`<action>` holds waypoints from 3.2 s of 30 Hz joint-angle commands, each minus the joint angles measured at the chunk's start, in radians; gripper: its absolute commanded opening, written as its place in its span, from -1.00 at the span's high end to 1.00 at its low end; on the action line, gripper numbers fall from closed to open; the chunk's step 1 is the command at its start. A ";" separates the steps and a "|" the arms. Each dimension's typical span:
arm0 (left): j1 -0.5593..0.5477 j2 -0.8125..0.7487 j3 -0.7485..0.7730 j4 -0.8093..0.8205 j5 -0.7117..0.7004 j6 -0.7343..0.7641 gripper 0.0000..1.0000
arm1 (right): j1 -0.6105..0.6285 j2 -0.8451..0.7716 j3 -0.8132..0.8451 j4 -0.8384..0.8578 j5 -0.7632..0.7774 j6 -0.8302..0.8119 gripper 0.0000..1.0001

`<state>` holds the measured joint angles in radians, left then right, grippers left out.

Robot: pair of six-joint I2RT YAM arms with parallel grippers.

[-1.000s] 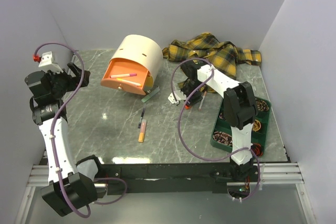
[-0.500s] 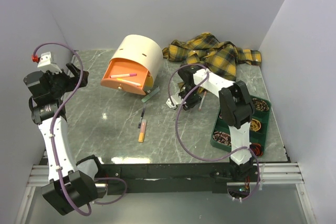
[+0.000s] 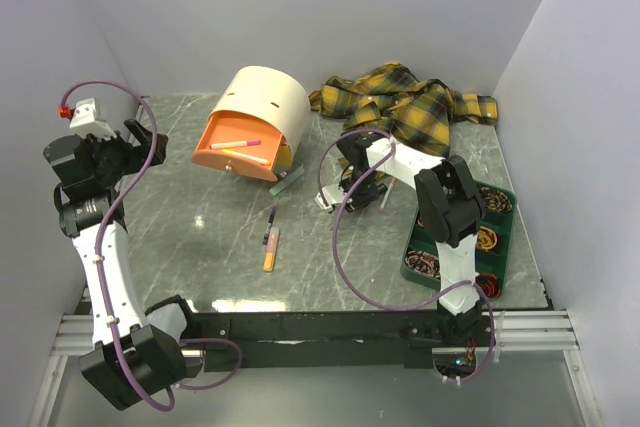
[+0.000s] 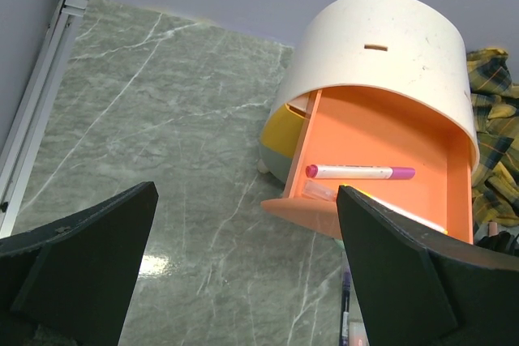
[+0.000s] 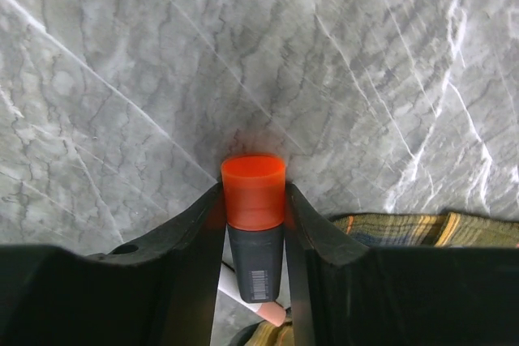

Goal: Sort the stationery into containers
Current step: Pick up the pen from the center of the board, then place the pen in the drawer, then pick up the pen from the center of the board.

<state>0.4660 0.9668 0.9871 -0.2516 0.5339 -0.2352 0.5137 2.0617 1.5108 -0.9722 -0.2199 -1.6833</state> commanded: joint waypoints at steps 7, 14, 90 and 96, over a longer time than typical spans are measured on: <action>0.005 -0.013 0.019 0.060 0.035 -0.038 -0.99 | 0.023 -0.115 0.070 -0.115 -0.142 0.118 0.56; 0.006 -0.031 -0.008 0.086 0.043 -0.061 -0.99 | 0.032 -0.265 0.352 -0.192 -0.415 0.282 0.61; -0.010 -0.065 0.015 0.083 0.048 -0.041 -0.99 | -0.207 -0.215 -0.081 0.399 0.149 2.295 -0.01; -0.009 -0.076 -0.005 0.063 0.043 -0.036 -0.99 | -0.210 -0.175 -0.078 0.346 0.218 2.383 -0.03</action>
<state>0.4603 0.9184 0.9813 -0.1936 0.5781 -0.2821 0.3050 1.8675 1.4151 -0.5976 -0.0837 0.5865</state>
